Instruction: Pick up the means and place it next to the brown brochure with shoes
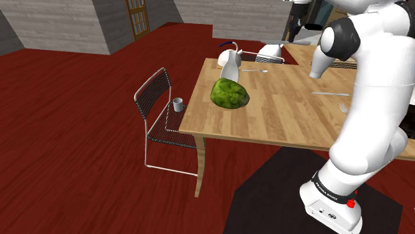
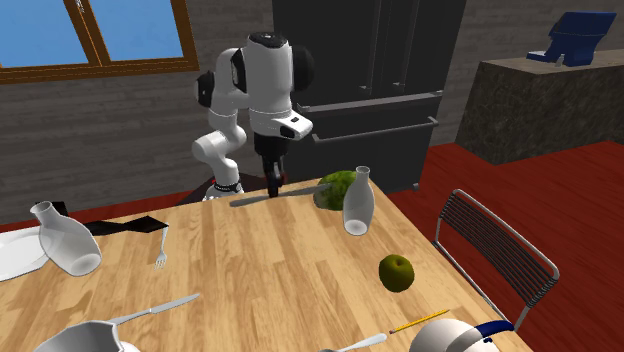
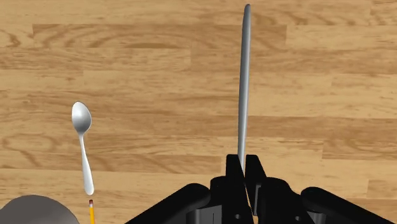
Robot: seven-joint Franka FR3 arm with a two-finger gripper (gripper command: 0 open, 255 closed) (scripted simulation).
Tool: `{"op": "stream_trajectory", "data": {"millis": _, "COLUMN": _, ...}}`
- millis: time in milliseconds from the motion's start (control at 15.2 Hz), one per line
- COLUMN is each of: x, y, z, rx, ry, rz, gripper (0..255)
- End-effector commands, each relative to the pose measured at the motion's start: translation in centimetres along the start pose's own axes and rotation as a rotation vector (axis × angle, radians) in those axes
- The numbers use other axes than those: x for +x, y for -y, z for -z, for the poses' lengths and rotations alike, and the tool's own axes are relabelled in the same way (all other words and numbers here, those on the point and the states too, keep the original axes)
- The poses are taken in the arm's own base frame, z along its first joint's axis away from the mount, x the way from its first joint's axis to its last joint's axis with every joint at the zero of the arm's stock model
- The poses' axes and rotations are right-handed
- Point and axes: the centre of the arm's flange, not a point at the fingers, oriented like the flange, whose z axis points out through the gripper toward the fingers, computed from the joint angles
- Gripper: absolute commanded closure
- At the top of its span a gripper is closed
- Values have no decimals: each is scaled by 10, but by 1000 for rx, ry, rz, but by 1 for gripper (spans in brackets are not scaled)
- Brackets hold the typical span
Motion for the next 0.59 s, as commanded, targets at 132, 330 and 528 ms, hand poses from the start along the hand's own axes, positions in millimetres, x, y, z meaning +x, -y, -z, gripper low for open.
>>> {"op": "stream_trajectory", "data": {"millis": 132, "x": -50, "y": 18, "z": -3, "rx": 1, "ry": 0, "rz": 1, "gripper": 255}}
{"op": "stream_trajectory", "data": {"millis": 330, "x": -88, "y": 31, "z": -5, "rx": 1, "ry": 0, "rz": 1, "gripper": 255}}
{"op": "stream_trajectory", "data": {"millis": 528, "x": -125, "y": 43, "z": -7, "rx": 1, "ry": 0, "rz": 1, "gripper": 255}}
